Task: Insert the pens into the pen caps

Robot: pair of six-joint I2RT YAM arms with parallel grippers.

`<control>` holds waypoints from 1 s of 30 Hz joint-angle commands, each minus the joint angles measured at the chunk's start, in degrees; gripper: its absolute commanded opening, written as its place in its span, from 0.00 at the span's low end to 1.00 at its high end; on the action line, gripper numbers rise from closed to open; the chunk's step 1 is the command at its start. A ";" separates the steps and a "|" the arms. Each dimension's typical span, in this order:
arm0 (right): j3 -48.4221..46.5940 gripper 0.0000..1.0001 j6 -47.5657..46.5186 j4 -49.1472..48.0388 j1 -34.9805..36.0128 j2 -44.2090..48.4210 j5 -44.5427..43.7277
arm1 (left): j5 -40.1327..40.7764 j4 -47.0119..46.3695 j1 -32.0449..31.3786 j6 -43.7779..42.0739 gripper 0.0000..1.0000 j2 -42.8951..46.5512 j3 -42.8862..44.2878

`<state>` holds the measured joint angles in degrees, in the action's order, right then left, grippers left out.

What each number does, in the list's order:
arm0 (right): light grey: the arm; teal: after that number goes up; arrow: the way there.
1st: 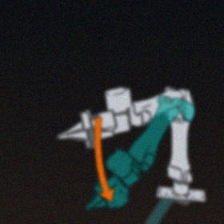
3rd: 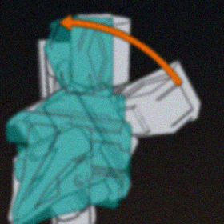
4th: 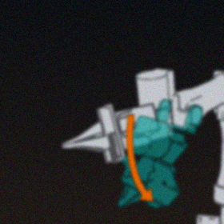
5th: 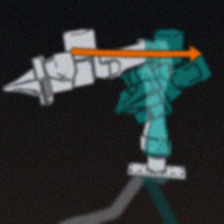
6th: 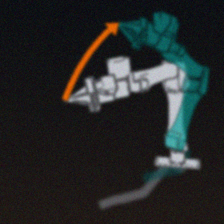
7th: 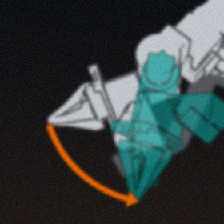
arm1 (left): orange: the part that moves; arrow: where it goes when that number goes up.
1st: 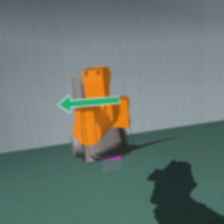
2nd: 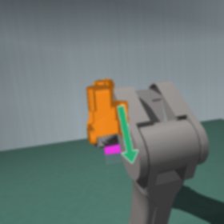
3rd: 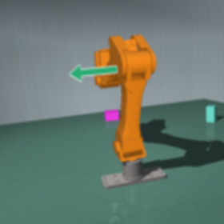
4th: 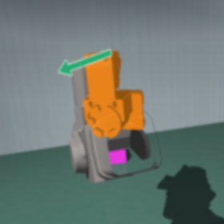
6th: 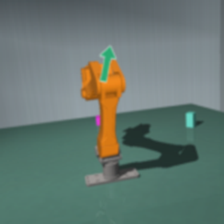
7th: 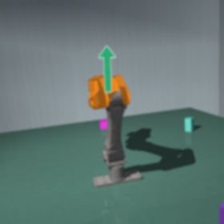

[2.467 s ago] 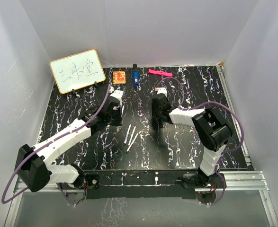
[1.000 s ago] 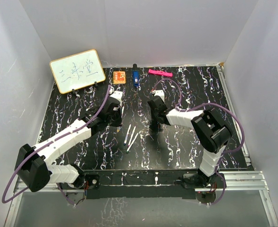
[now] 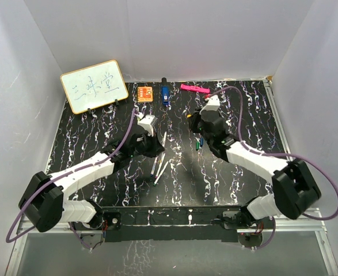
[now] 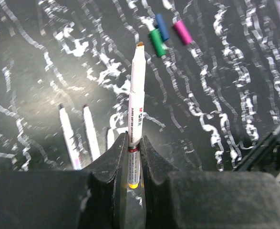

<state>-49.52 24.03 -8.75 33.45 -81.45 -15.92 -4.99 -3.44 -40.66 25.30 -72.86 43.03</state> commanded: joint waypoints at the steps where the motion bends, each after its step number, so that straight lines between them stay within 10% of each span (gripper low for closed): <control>1: 6.17 0.00 2.34 -16.02 -0.01 5.51 3.32 | -7.11 -12.16 -1.06 3.93 0.00 -2.10 -0.85; 30: 24.91 0.00 10.87 -47.68 -0.06 16.08 10.91 | -17.96 -32.53 -3.11 12.41 0.00 -10.57 1.51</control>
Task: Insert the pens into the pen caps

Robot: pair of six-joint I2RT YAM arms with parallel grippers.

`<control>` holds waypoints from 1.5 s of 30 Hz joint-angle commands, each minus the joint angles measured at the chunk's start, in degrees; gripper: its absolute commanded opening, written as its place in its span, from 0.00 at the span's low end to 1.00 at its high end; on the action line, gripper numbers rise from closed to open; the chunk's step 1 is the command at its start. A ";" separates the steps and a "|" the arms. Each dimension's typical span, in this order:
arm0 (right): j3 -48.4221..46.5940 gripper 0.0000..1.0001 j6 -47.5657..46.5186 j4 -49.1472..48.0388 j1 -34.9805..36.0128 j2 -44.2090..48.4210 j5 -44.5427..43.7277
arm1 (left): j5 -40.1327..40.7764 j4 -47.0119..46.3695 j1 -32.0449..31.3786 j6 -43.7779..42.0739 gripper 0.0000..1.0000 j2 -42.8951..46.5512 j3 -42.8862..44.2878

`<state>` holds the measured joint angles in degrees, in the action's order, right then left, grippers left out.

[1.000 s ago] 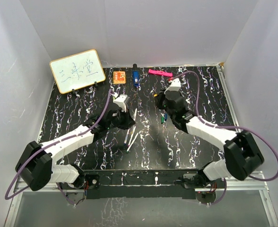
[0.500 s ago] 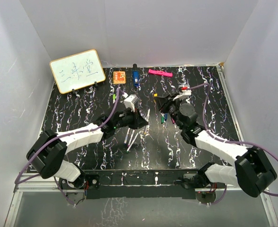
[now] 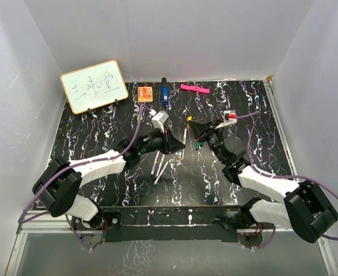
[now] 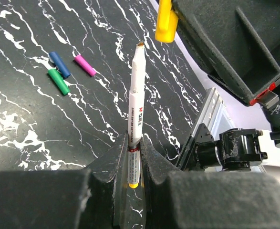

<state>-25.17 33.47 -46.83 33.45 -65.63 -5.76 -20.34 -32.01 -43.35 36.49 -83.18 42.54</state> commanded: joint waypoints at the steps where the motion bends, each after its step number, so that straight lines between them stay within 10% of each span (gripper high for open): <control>1: 0.71 0.00 1.50 -10.48 -0.05 0.12 0.76 | -2.87 -4.00 -0.42 1.34 0.00 -0.45 1.96; 45: 0.48 0.00 1.29 -8.98 0.00 -2.02 -0.30 | -1.90 -4.66 -0.59 -0.18 0.00 2.29 1.30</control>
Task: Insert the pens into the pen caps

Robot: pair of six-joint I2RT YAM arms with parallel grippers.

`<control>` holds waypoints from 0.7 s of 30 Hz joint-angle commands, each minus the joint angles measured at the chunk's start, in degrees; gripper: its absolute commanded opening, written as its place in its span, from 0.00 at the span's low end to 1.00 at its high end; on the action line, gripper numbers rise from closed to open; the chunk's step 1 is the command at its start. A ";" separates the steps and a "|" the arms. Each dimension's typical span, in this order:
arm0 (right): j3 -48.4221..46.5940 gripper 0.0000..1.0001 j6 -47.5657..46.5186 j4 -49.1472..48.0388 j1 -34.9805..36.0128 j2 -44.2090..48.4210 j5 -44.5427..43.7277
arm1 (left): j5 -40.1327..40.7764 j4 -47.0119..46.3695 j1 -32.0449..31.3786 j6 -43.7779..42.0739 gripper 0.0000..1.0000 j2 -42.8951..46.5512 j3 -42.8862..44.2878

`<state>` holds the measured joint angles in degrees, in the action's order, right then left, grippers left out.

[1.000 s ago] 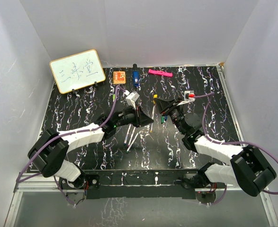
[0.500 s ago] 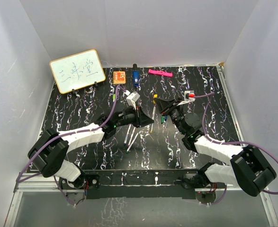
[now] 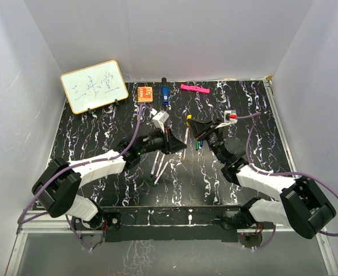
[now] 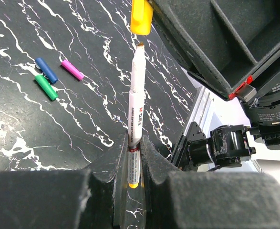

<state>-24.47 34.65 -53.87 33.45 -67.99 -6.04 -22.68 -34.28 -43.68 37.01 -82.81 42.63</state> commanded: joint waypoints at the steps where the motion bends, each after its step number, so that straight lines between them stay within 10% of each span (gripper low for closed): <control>1: -0.30 0.00 0.10 -1.94 -0.05 0.35 0.18 | 0.52 -2.52 -0.26 -0.60 0.00 1.76 1.26; 21: 0.01 0.00 1.75 -1.88 0.08 -0.93 2.34 | 1.60 -2.19 -0.25 -1.16 0.00 1.62 1.73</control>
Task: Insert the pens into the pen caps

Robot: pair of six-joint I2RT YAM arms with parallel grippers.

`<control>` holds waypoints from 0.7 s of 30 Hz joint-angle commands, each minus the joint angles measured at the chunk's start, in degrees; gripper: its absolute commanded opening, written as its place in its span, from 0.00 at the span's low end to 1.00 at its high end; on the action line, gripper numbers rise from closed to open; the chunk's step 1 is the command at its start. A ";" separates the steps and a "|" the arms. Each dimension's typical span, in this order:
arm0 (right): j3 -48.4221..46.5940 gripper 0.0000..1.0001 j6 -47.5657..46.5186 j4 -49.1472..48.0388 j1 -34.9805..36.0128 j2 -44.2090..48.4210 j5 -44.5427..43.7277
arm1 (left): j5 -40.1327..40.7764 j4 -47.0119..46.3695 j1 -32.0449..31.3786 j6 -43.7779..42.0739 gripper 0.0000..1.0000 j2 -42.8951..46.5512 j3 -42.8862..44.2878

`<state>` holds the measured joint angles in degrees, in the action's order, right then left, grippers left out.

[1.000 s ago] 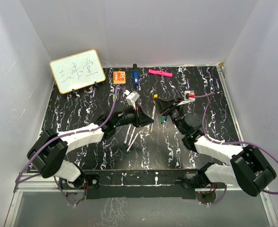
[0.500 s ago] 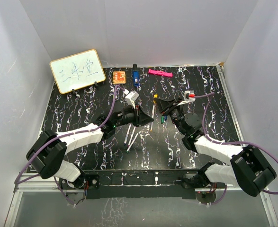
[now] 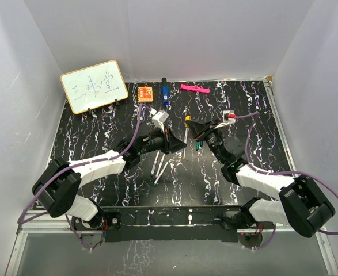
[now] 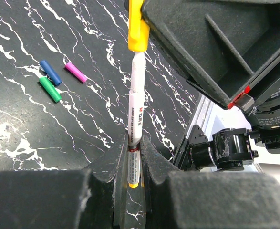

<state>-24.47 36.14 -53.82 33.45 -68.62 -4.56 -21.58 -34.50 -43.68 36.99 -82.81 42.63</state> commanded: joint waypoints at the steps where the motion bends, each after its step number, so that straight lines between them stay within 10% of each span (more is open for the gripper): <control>1: 0.23 0.00 0.31 -1.90 0.08 -0.34 0.86 | 0.64 -1.91 -0.26 -1.30 0.00 1.81 1.73; 21: 3.26 0.00 2.85 -1.22 0.61 0.06 4.37 | 9.26 -6.05 -0.26 -1.47 0.00 4.14 -0.09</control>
<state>-21.98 38.30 -54.17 33.58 -68.84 -1.83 -16.19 -34.81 -43.97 35.68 -82.15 42.33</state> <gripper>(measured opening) 0.128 0.089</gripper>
